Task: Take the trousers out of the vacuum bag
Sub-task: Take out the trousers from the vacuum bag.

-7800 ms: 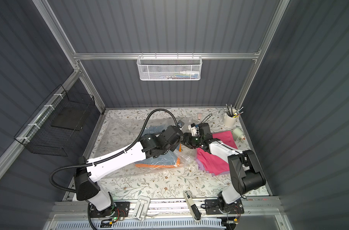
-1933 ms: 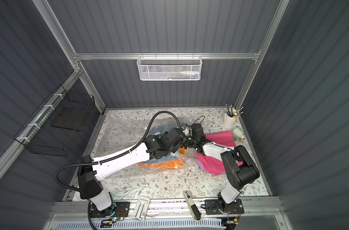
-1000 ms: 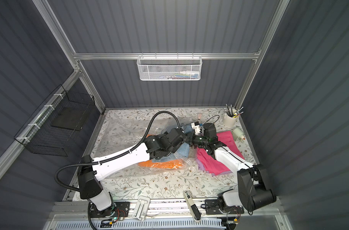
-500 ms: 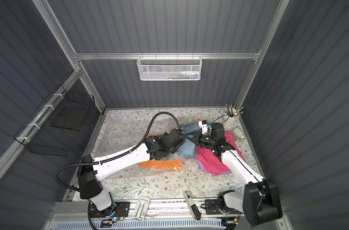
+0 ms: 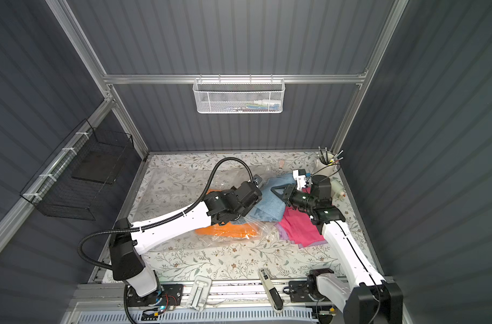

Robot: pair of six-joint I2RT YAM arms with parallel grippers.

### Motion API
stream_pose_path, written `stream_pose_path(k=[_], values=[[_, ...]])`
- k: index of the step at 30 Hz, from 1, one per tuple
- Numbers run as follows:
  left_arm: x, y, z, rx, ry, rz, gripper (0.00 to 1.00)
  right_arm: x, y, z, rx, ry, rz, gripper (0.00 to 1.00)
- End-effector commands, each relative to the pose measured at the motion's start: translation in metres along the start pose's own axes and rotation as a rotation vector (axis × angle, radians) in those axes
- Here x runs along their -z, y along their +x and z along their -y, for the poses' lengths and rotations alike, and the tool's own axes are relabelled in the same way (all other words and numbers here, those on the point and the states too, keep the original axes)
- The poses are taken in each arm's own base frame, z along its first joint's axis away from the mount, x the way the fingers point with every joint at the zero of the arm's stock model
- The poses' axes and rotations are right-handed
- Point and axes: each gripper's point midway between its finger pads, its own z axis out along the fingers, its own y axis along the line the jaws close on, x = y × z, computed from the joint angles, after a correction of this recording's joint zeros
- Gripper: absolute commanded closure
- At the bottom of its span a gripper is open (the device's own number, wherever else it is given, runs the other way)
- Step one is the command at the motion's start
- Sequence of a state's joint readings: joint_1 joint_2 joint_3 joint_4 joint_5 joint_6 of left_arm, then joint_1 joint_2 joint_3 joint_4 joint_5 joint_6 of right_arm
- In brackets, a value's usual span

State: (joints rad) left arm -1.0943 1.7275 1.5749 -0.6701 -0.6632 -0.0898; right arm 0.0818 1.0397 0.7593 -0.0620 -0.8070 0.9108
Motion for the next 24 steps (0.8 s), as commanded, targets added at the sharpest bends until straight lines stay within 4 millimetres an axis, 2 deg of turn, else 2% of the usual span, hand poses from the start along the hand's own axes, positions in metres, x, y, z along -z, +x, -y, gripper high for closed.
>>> stream_pose_path(k=[1, 15, 24], values=[[-0.005, 0.01, -0.001, 0.0, -0.021, -0.032, 1.0, 0.022, -0.018, -0.044, 0.156, -0.098, 0.075, 1.0], [-0.007, 0.016, -0.005, 0.006, -0.025, -0.044, 1.0, 0.064, -0.041, -0.043, 0.198, 0.001, 0.21, 1.0], [-0.008, 0.017, -0.007, 0.015, -0.024, -0.043, 1.0, 0.085, -0.056, -0.05, 0.21, 0.018, 0.294, 1.0]])
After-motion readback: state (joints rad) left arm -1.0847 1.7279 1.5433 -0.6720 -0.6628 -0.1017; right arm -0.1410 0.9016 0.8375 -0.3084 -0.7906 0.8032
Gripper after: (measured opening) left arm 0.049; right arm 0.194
